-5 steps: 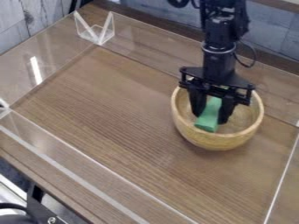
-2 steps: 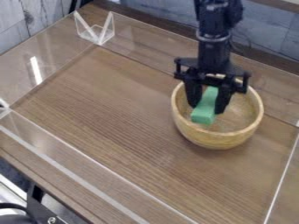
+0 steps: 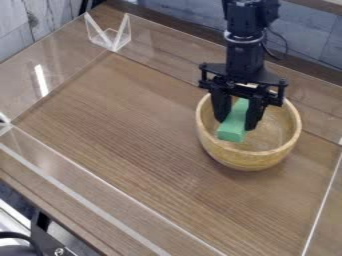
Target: Move green stick from inside the wooden bowl to the table next to it
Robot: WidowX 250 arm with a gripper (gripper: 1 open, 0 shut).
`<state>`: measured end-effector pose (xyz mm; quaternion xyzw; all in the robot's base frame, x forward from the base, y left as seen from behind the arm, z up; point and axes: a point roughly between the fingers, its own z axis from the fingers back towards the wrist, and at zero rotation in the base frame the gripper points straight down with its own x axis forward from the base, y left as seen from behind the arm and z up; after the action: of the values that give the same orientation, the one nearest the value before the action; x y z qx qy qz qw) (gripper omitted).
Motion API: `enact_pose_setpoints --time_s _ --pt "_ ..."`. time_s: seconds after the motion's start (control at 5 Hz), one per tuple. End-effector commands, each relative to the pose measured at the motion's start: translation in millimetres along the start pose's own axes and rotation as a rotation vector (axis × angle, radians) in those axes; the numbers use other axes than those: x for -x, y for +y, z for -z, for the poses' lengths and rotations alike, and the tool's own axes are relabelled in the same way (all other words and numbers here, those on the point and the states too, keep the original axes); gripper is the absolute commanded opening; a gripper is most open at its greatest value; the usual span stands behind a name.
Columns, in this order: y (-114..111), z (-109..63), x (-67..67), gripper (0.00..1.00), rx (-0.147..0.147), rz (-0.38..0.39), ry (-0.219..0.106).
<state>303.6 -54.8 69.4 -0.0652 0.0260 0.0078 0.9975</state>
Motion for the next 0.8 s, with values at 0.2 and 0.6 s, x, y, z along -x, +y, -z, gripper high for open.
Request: enact_pose_setpoints --time_s 0.2,0.6 --pt "4.1 -0.3 -7.0 0.0 0.016 -0.141 -0.086" --pt "8.0 2.5 -7.9 1.0 0.025 -0.175 -0.085"
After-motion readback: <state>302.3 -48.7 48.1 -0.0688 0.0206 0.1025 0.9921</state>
